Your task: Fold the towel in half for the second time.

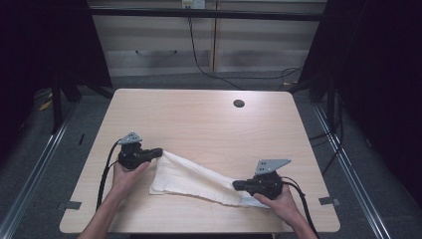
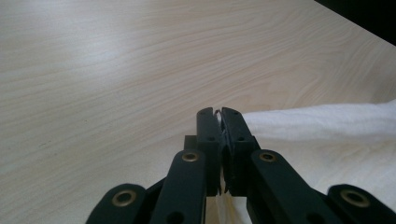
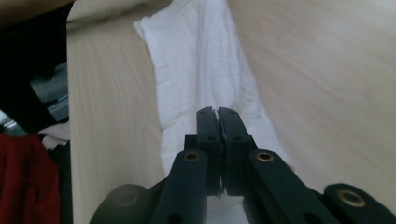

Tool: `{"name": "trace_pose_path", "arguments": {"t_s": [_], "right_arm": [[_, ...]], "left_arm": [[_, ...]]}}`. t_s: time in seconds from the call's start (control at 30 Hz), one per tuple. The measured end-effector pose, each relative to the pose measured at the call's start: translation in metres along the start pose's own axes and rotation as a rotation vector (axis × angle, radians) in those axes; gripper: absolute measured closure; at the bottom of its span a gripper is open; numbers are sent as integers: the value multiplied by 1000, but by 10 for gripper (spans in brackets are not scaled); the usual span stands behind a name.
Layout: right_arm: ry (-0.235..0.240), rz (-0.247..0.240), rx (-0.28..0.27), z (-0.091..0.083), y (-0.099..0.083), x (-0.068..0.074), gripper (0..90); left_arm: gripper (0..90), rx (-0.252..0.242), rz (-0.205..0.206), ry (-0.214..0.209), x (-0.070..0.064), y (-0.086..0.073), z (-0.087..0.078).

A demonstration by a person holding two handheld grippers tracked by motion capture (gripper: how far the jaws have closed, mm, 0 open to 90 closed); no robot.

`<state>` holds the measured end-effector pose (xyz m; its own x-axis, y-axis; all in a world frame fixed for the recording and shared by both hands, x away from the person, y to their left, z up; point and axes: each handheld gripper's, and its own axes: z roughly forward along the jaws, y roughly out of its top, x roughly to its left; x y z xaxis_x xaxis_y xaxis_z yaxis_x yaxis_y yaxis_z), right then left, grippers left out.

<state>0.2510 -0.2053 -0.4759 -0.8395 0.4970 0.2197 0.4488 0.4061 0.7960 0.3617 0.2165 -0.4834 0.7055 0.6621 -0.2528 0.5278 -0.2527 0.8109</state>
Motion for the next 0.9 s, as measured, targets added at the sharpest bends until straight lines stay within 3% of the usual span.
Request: {"name": "trace_pose_path", "arguments": {"t_s": [0.2,0.37,0.47,0.6,0.73,0.9], "right_arm": [[27,6,47,5,-10,10,889],[44,-3,152,18,-18,14,889],[48,2,173,22,-18,13,892],[-31,-31,204,22,-13,12,893],[-107,-13,201,17,-12,-1,893],[-129,35,176,10,-16,-14,894]], "left_arm": [[873,-5,8,-5,-4,0,0],[873,-7,21,-15,-8,2,1],[872,-17,18,-25,-8,4,0],[872,-43,4,-26,-9,7,2],[872,-55,28,-41,-15,13,3],[870,-92,77,-87,-31,22,-6]]}}
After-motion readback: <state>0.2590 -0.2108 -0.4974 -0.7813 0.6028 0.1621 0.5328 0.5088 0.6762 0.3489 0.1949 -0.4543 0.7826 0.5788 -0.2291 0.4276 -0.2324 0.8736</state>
